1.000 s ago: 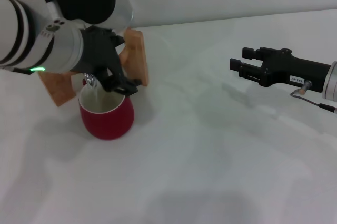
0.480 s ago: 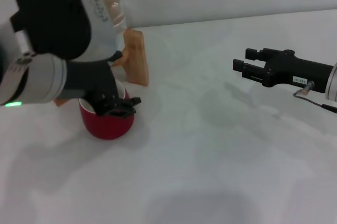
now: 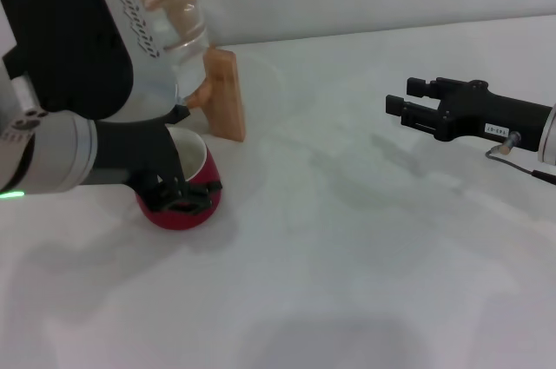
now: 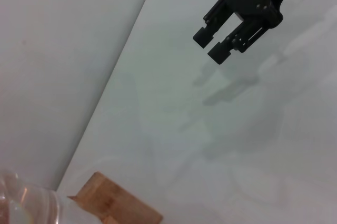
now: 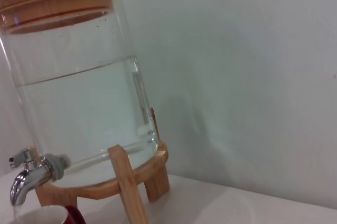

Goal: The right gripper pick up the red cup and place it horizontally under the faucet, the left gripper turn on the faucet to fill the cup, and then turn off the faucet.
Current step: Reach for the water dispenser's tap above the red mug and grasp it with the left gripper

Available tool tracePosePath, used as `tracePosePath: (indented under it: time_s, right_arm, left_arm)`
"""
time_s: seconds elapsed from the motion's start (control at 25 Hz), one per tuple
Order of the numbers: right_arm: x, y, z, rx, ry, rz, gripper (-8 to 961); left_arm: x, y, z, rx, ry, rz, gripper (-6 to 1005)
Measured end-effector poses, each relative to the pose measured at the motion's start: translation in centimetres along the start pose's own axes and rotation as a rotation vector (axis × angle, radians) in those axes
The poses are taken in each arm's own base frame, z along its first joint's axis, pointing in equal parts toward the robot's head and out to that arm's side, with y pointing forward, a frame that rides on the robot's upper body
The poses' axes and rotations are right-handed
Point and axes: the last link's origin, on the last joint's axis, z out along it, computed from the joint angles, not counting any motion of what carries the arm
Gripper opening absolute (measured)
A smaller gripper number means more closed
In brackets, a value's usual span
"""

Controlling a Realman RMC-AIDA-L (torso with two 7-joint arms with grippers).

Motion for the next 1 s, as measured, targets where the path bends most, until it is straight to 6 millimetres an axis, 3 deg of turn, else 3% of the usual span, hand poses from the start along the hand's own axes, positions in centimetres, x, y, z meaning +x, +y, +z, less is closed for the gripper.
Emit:
tracePosePath:
  time_s: [0.52,1.0]
  right_arm:
    - [0.2,-0.2,-0.2,0.007,0.006,0.015,533]
    - [0.3,-0.2,-0.2,0.008,0.006,0.016,531]
  left_arm:
    - [-2.1,0.1,0.5,-0.006,-0.072,-0.059,876]
    - [-2.4,-0.4,0.6,0.030,-0.087,-0.066,876]
